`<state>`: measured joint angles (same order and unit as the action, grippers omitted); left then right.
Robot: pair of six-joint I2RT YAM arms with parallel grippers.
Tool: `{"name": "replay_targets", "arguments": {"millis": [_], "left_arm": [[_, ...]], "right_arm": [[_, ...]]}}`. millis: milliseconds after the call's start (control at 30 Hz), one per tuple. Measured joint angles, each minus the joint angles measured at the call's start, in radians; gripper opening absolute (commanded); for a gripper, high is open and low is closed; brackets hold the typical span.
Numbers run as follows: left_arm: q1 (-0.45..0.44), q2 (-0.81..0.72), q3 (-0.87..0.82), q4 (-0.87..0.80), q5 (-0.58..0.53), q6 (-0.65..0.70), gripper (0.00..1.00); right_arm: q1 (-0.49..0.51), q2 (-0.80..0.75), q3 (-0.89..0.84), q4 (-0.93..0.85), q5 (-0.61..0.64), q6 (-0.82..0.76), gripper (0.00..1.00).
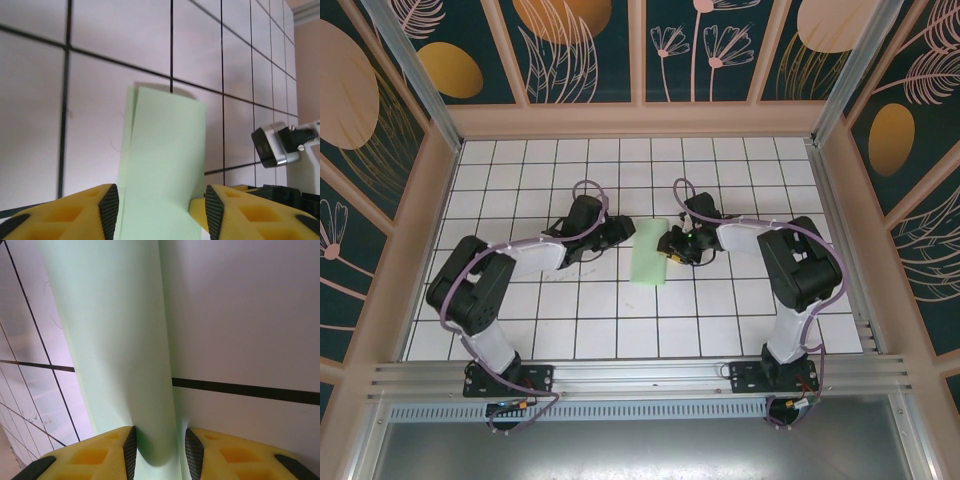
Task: Fold a paper plane with a square sheet of paper (pick it up from the middle)
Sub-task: Hold the square sheet of paper at the center of the table.
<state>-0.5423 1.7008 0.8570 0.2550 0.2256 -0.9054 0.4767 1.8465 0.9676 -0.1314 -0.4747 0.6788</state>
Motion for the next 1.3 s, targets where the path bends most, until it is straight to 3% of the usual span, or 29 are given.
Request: {"name": "replay_targets", "arguments": {"millis": [300, 533, 833, 1300], "left_arm": [[0.022, -0.12, -0.025, -0.079, -0.209, 0.063, 0.76], [0.048, -0.156, -0.077, -0.084, -0.268, 0.1, 0.98], [0.059, -0.156, -0.109, -0.067, -0.247, 0.147, 0.98], [0.059, -0.122, -0.117, 0.006, -0.085, 0.185, 0.97]], "right_arm": [[0.009, 0.042, 0.07, -0.097, 0.011, -0.003, 0.42], [0.024, 0.077, 0.141, -0.196, 0.04, -0.013, 0.43], [0.037, 0.098, 0.183, -0.256, 0.075, -0.019, 0.43], [0.042, 0.124, 0.229, -0.318, 0.087, -0.053, 0.44]]}}
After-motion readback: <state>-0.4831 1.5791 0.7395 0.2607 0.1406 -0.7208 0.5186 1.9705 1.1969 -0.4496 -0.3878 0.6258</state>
